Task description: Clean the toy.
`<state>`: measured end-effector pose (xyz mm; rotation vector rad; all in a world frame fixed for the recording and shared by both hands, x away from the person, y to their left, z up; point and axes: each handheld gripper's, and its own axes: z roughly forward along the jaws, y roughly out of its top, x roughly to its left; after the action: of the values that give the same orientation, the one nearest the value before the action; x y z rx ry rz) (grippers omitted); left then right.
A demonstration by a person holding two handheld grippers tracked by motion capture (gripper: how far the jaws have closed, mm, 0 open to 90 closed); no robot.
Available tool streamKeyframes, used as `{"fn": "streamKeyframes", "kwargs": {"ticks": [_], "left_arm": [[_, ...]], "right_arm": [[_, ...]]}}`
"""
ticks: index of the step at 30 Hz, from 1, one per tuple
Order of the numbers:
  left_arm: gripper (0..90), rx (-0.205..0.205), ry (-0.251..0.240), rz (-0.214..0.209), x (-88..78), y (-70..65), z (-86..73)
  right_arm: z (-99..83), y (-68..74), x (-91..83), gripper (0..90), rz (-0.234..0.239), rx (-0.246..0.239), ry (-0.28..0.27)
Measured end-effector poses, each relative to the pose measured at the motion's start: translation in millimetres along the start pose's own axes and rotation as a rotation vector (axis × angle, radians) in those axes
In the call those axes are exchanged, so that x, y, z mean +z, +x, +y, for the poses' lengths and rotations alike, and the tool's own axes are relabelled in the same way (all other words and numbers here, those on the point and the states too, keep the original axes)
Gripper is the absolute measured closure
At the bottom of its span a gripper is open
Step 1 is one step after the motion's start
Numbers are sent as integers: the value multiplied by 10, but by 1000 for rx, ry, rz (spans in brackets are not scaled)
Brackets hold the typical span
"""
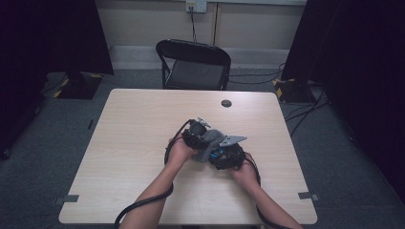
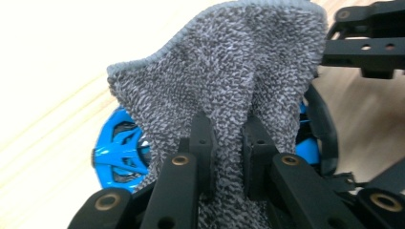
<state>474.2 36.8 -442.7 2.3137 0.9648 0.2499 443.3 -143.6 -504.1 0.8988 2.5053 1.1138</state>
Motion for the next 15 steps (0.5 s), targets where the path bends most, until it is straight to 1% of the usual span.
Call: {"fn": "streamKeyframes", "kwargs": {"ticks": [2,5,7,9,11,12,15], "left_arm": [[783,-12,-3,4,0,47,0],[784,-17,1,5,-4,80,1],[784,-22,4,22,-5,125,-4],[783,-25,5,28,-6,149,-9],[784,-45,5,27,-4,202,-25],[784,-48,6,35,-5,221,-32],[784,-58,8,37,-1,266,-52]], "right_arm": [[0,0,0,240,0,0,0],[0,0,0,240,0,0,0],[0,0,0,240,0,0,0],[0,0,0,240,0,0,0],[0,0,0,240,0,0,0],[0,0,0,240,0,0,0],[0,0,0,240,0,0,0]]}}
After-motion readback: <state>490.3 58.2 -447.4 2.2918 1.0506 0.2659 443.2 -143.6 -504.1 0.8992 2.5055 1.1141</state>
